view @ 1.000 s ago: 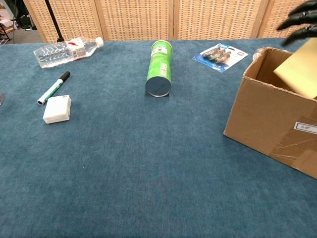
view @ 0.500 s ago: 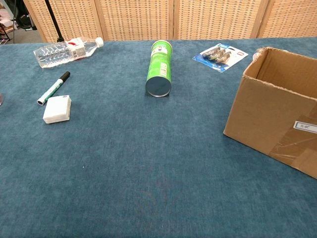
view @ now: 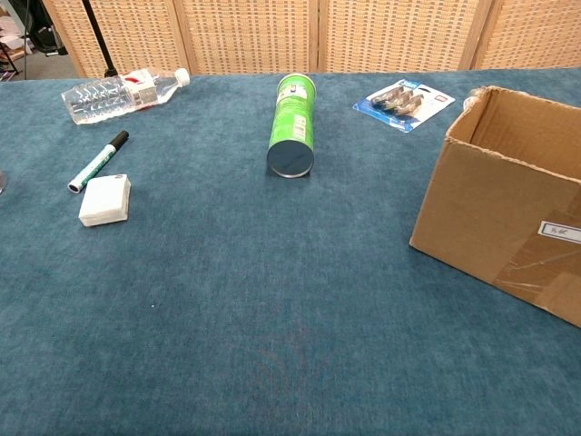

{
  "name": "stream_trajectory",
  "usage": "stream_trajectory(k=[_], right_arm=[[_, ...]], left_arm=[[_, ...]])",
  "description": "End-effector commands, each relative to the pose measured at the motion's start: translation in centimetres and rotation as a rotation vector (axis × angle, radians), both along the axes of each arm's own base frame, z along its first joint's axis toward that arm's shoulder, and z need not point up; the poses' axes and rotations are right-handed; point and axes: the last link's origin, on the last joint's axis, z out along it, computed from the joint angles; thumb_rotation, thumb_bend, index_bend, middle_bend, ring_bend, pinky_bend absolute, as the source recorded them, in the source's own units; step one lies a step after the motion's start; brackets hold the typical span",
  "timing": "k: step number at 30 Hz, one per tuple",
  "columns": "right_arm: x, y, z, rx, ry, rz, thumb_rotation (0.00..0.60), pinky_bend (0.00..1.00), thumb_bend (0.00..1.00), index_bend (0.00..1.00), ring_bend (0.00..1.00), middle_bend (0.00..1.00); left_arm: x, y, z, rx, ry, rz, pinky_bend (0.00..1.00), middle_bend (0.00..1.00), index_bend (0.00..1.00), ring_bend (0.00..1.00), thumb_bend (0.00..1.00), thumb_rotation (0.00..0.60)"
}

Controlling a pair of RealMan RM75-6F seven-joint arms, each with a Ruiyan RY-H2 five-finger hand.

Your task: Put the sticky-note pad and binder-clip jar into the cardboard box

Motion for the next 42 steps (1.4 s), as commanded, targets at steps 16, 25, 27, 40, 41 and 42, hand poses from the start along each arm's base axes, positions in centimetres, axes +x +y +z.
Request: stream_trajectory(k=[16,25,27,40,41,42], right_arm=[[-4.2,2.7,-2.6,-0.041,-0.278,-0.141,0.600,0.01,0.00,0.00,0.00,0.00],[-4.5,2.7,-2.6,-0.042,-0.273,-0.146,0.600,0.01,0.00,0.00,0.00,0.00],[-4.5,2.7,-2.8,-0.031,-0.277,-0.146,0.600,0.01,0.00,0.00,0.00,0.00],[-4.4,2.7,-3.0,-0.014,-0.288,-0.152,0.600,0.01,0.00,0.00,0.00,0.00],[-4.4,2.6,-2.9,-0.014,-0.288,-0.153,0.600,0.01,0.00,0.00,0.00,0.00],[-4.4,2.7,-2.9,-0.014,-0.289,-0.153,0.600,0.01,0.00,0.00,0.00,0.00]], left_arm=[[-7.3,6.5,-4.2,-0.094,0.024,0.303,0.00,0.00,0.00,0.00,0.00,0.600],[-7.7,8.2,-6.3,-0.135,0.009,0.326,0.00,0.00,0.00,0.00,0.00,0.600],[-7.6,8.6,-6.7,-0.131,0.015,0.313,0.03,0.00,0.00,0.00,0.00,0.600],[-7.5,8.9,-7.0,-0.094,0.019,0.280,0.51,0.44,0.59,0.40,0.13,0.600],[-7.3,8.8,-6.9,-0.088,0.008,0.265,0.51,0.44,0.59,0.40,0.14,0.600],[-6.9,8.7,-6.7,-0.083,-0.007,0.249,0.51,0.44,0.59,0.40,0.14,0.600]])
